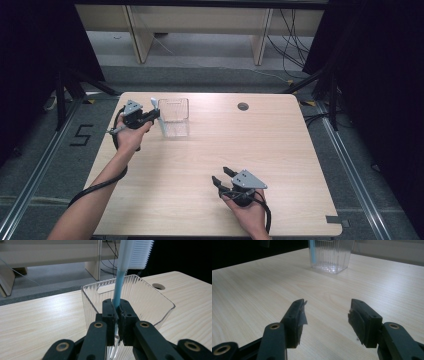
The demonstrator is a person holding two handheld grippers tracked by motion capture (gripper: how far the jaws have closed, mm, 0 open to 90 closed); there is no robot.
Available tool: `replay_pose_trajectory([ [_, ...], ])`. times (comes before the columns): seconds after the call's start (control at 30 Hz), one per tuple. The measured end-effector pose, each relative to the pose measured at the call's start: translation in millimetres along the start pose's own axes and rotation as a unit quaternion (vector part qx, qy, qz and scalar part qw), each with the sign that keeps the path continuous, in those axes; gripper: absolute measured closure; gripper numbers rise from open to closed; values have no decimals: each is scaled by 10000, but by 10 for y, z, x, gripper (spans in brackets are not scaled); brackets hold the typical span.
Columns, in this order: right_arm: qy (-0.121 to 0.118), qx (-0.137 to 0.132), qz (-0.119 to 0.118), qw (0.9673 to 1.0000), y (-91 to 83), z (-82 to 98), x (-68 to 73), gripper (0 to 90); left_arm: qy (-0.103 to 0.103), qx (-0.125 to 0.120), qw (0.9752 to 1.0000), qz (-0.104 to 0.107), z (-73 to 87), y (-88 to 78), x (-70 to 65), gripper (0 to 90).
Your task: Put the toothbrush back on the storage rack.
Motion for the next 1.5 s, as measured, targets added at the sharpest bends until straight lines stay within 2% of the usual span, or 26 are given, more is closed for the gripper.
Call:
replay_pose_trajectory([
  [0.27, 1, 13, -9, 10000, 0, 2, 2, 466, 32, 51, 10000, -29, 8, 8, 0, 830],
  [0.43, 9, 45, -37, 10000, -4, 3, 6, 465, 4, 50, 10000, -31, 6, -4, 1, 791],
  [0.5, 103, 114, -83, 9998, -10, 11, 20, 464, -15, 57, 10000, -52, 11, -12, 4, 775],
  [0.6, 132, 119, -100, 9998, -9, 12, 25, 464, -25, 113, 9999, -63, 29, -25, 5, 724],
  [0.67, -18, 40, -23, 10000, -4, 4, 0, 464, -28, 103, 9999, -58, 38, -35, 0, 681],
  [0.7, 109, 99, -75, 9999, -7, 10, 19, 464, -22, 116, 9999, -74, 45, -45, 1, 653],
  [0.8, -1, 45, 6, 10000, -7, 4, -3, 463, -53, 123, 9998, -130, 61, -76, 12, 581],
  [0.83, -3, 53, 3, 10000, -8, 5, -3, 463, -90, 110, 9998, -147, 68, -87, 17, 558],
  [0.87, 92, 100, -63, 9999, -9, 10, 13, 463, -80, 113, 9998, -155, 75, -97, 25, 534],
  [0.93, 65, 89, -46, 9999, -6, 10, 8, 462, -79, 127, 9998, -163, 93, -114, 30, 504],
  [1.4, -13, 49, 37, 10000, -14, 4, -11, 460, -91, 146, 9998, -77, 162, -235, -58, 397],
  [1.43, 106, 92, -53, 9999, -13, 9, 12, 460, -96, 154, 9998, -72, 166, -248, -64, 391],
  [1.5, 72, 47, -72, 9999, -7, 4, 8, 460, -78, 174, 9998, -66, 178, -279, -76, 385],
])
Point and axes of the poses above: each handheld gripper's, and its own axes: y roughly forward along the jaws, z roughly out of its underside, x roughly to its left, the point moved 5 cm from there along y, roughly forward along the jaws, and after that the axes turned 8 degrees about x, right-handed, at the moved point
